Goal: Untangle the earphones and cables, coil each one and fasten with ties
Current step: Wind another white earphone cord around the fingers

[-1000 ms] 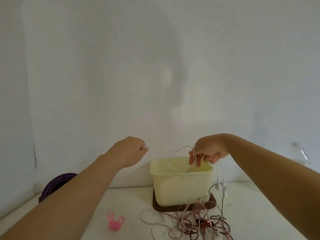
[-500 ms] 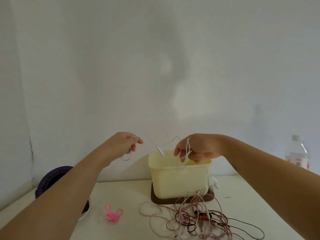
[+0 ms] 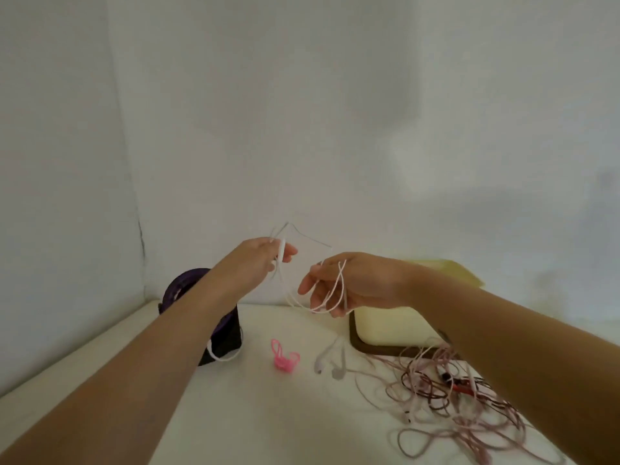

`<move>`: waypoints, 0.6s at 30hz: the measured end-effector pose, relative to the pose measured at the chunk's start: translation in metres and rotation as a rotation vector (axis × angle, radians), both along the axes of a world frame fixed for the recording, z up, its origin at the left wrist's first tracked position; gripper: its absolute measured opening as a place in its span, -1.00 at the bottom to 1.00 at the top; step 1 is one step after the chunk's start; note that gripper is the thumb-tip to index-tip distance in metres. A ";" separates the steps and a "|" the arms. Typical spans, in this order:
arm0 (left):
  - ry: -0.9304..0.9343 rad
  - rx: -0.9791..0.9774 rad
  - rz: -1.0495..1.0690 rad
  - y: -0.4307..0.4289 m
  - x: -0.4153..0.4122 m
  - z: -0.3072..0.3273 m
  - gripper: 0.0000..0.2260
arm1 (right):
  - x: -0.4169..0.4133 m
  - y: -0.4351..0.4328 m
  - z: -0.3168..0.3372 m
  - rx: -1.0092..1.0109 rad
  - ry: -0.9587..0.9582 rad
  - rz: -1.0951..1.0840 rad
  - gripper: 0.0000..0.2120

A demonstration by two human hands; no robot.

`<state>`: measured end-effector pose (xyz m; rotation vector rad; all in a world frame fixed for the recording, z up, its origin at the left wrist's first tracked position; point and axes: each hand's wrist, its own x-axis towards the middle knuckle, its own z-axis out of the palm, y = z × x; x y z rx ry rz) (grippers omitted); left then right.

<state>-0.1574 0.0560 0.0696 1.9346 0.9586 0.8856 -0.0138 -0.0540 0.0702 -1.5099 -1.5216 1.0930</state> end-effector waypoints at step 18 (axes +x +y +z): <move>0.178 -0.593 -0.710 -0.032 -0.005 -0.115 -0.59 | -0.031 -0.009 -0.091 -0.195 -0.383 0.340 -0.69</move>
